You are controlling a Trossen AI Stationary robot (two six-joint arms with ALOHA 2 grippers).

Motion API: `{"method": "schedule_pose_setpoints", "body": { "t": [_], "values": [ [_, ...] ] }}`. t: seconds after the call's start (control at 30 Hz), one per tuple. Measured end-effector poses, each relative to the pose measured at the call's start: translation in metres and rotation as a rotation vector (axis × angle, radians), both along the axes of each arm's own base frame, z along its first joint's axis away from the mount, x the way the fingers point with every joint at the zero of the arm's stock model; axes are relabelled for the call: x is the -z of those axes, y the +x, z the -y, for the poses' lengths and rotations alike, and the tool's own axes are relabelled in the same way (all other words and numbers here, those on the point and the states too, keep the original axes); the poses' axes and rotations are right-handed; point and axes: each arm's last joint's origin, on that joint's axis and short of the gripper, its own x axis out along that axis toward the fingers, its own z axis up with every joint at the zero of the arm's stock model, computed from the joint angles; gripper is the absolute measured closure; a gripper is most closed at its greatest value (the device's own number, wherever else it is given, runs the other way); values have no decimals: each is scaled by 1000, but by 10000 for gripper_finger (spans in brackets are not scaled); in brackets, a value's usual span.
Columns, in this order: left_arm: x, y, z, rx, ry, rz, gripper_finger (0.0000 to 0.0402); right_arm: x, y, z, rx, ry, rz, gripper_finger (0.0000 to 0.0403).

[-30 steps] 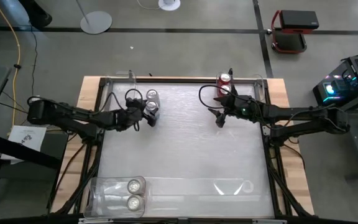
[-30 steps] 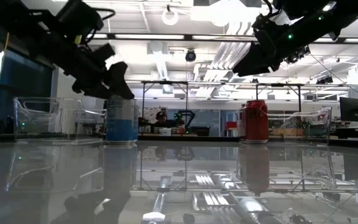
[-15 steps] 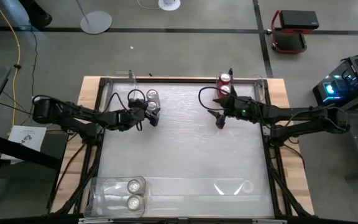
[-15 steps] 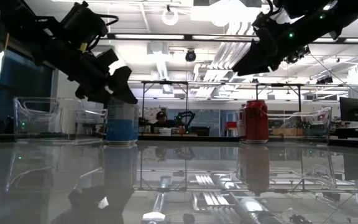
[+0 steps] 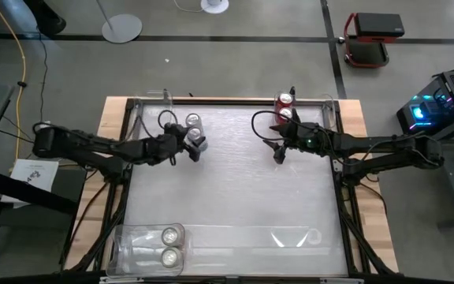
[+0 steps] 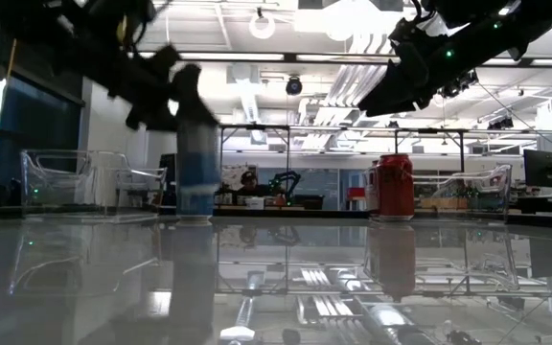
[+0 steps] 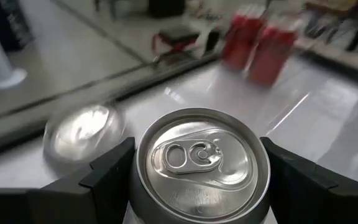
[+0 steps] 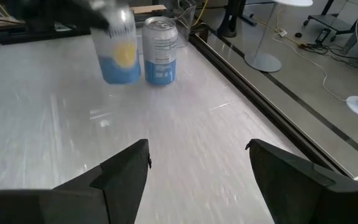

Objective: Sort soda cans
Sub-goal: Put the bottom blue/white soda can into the left transparent bin

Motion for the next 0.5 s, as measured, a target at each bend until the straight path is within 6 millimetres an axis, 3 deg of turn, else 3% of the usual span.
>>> {"method": "schedule_pose_setpoints", "body": {
  "t": [0.13,0.3,0.5],
  "values": [
    [-35,-2,8,90,52,40,119,0,0,0,-2,-4,-2,132],
    [-92,-11,16,141,146,67,119,0,0,0,-3,-6,-3,132],
    [-153,-32,15,37,240,-116,119,0,0,0,-4,-7,-3,132]
  ]
}}
